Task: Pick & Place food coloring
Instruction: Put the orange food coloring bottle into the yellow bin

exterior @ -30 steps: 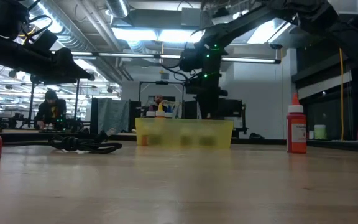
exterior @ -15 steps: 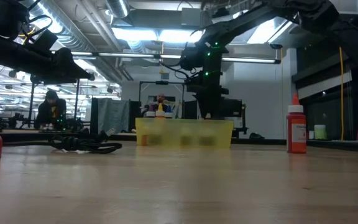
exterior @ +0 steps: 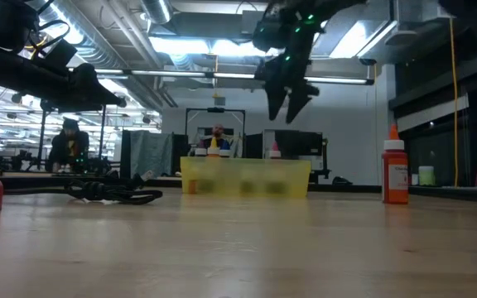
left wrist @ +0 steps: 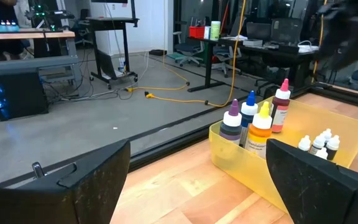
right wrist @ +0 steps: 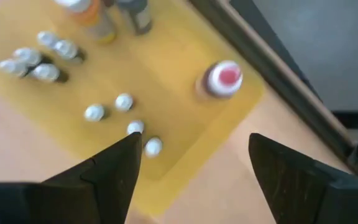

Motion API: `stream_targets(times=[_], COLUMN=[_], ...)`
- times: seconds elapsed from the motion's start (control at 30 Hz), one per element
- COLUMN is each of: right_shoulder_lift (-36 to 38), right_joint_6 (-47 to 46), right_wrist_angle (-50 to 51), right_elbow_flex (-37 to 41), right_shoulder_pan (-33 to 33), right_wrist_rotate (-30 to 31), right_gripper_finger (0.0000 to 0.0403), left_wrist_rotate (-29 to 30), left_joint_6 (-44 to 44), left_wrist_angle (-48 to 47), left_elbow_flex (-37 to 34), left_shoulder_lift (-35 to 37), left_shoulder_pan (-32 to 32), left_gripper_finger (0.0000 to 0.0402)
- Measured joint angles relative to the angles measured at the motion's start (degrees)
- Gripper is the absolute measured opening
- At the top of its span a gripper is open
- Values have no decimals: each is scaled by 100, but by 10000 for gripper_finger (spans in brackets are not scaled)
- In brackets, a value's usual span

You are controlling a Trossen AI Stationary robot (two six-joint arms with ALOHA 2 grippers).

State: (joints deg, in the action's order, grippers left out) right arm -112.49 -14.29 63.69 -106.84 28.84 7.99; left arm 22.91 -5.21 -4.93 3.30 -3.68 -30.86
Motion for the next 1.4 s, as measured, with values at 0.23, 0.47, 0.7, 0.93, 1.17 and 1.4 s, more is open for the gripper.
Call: stream_targets(times=[0.23,0.47,0.7,0.93,1.17,1.4], right_shoulder_lift=[1202,1951,2370,2660,2832,2975], right_joint_6=[-1022,-1836,-2320,-2767,-3207,-3350], right_wrist_angle=[-291,-226,-139,-90,-102,-134], right_elbow_flex=[1574,2736,3468,4142,4607,4864], right_shoulder_pan=[-479,-1055,-1456,-1780,-2142,-2247], right_wrist_rotate=[7,-16,-14,-12,-145,-177], right_gripper_finger=[298,298,298,298,298,296], left_wrist_rotate=[-1,-1,1,1,1,1], left_joint_6=[0,0,0,1,1,0], left_wrist_angle=[0,0,0,0,0,-2], left_elbow_flex=[1,1,1,1,1,-1], left_shoulder_lift=[-2,-1,-2,-1,0,0], left_shoulder_pan=[-1,-1,-1,-1,-1,-1], left_gripper_finger=[363,364,365,364,364,365])
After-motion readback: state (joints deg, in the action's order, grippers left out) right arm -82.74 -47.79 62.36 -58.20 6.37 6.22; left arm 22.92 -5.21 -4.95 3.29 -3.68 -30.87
